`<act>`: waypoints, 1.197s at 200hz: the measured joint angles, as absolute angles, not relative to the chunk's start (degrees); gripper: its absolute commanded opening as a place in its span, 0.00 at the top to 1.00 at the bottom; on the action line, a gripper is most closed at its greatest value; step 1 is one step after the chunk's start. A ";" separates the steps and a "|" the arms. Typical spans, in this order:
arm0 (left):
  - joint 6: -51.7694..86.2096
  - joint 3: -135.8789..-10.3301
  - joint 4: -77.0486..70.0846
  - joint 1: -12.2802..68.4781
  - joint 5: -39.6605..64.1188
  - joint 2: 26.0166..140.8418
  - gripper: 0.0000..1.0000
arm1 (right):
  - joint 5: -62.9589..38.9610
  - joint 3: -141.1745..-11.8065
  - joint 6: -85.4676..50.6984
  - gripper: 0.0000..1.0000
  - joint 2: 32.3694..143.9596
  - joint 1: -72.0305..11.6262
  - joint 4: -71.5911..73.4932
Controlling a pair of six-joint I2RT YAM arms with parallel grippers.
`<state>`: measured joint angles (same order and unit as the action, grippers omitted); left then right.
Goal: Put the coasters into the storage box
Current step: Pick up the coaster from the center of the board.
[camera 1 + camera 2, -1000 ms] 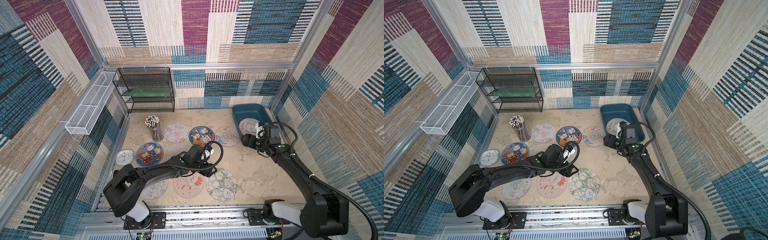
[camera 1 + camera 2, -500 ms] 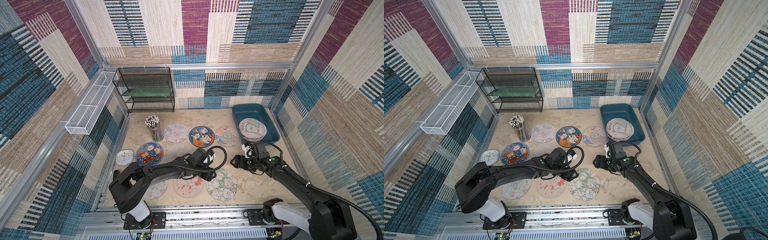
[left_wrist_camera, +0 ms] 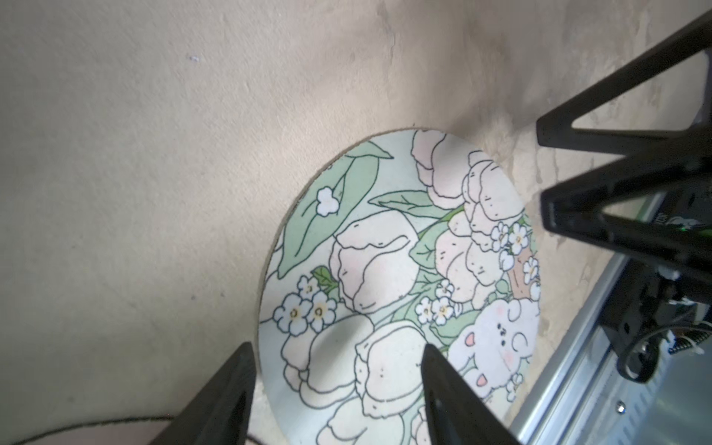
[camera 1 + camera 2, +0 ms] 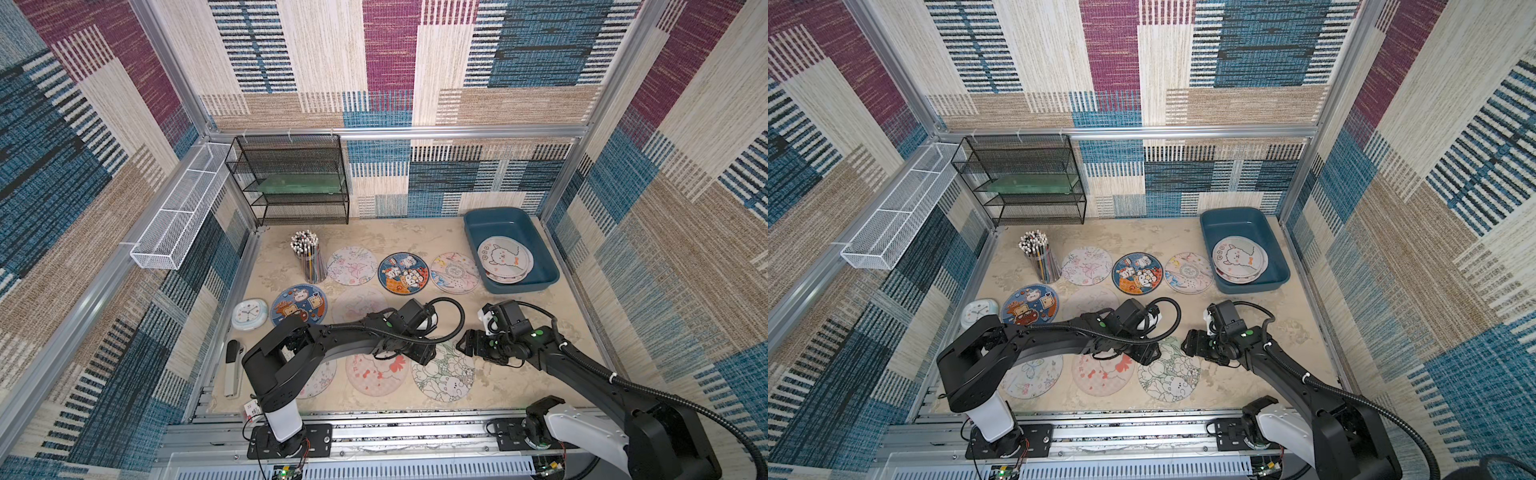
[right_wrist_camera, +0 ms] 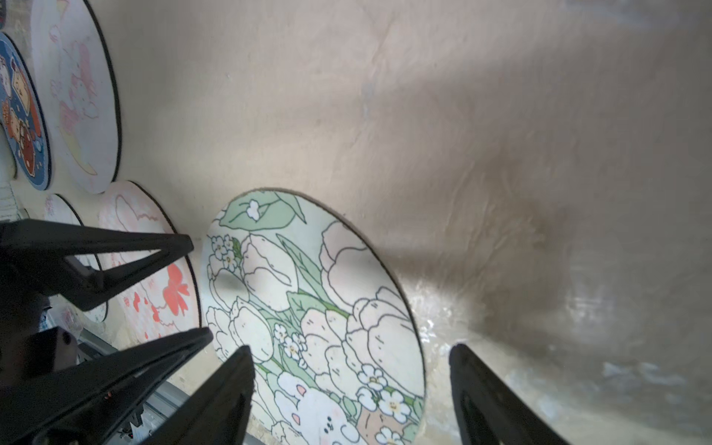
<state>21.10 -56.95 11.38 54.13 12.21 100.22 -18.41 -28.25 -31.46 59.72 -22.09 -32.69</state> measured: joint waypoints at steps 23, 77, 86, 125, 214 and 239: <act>21.10 -56.99 11.40 54.13 12.21 100.92 0.33 | -18.41 -26.87 -32.60 0.18 58.15 -23.00 -34.28; 21.08 -56.99 9.76 54.13 12.80 101.93 0.33 | -19.29 -25.58 -34.04 0.18 60.71 -26.30 -32.82; 21.08 -56.93 9.19 54.13 12.97 102.04 0.33 | -20.01 -25.50 -34.39 0.18 61.63 -27.00 -31.18; 21.08 -56.47 6.24 54.13 14.09 102.65 0.33 | -21.91 -24.58 -36.60 0.18 64.01 -30.52 -24.29; 21.10 -57.21 5.13 54.11 15.46 103.66 0.33 | -22.44 -22.31 -40.53 0.19 61.21 -32.05 -19.03; 21.12 -57.28 4.49 54.11 15.84 103.92 0.33 | -23.07 -21.65 -41.78 0.20 61.17 -32.29 -17.26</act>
<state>21.12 -57.28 4.49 54.11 15.84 103.92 -23.07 -21.65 -41.78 61.17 -32.29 -17.26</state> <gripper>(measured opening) 0.667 0.809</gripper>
